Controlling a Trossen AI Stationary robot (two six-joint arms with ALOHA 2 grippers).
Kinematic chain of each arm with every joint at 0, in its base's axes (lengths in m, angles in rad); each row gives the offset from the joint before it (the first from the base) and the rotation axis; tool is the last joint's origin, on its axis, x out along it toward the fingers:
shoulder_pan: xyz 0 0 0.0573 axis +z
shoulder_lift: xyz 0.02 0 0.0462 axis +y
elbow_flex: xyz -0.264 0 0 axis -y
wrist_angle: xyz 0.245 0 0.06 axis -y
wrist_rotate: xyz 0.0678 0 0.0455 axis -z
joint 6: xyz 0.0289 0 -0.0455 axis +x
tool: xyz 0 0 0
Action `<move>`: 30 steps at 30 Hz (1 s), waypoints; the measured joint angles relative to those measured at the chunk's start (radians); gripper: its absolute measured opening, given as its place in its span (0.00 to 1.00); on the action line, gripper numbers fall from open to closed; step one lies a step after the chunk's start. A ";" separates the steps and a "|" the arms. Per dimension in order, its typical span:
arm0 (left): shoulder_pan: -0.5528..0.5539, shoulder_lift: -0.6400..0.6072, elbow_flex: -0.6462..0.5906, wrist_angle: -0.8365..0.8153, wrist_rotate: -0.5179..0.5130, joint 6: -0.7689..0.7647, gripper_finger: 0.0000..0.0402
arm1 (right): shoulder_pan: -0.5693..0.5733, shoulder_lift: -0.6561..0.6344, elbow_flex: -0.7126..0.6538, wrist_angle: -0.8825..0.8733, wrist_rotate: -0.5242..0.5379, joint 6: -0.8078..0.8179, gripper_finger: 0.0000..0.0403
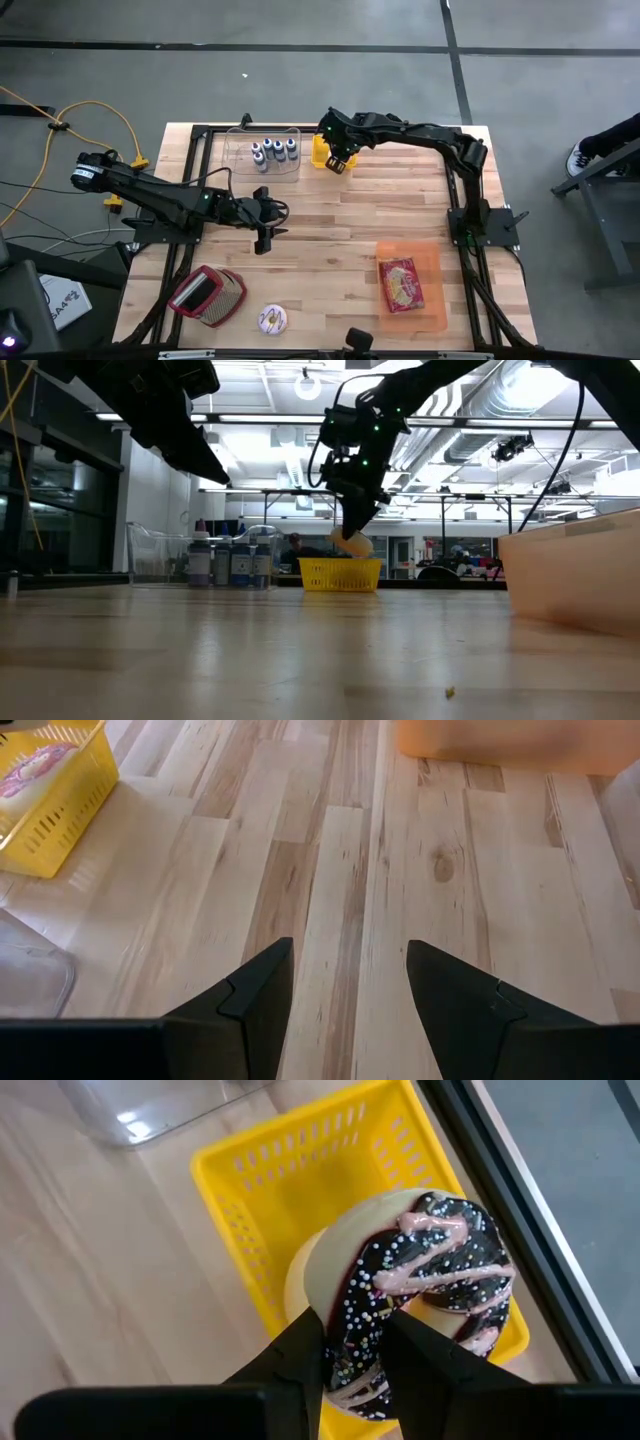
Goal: Pick & Place Food Item
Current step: Put the brown donut into the yellow bin
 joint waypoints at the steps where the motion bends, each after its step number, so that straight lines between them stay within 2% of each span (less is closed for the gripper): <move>1: 0.000 0.000 0.000 0.000 0.000 0.000 0.47 | 0.000 0.000 0.000 0.001 0.001 0.000 0.21; 17: 0.000 0.000 0.000 0.000 0.000 0.000 0.47 | 0.000 0.000 0.000 0.002 0.010 -0.001 0.35; 30: 0.000 0.000 0.000 0.000 0.000 -0.001 0.47 | 0.000 0.000 0.000 0.002 0.034 0.000 0.36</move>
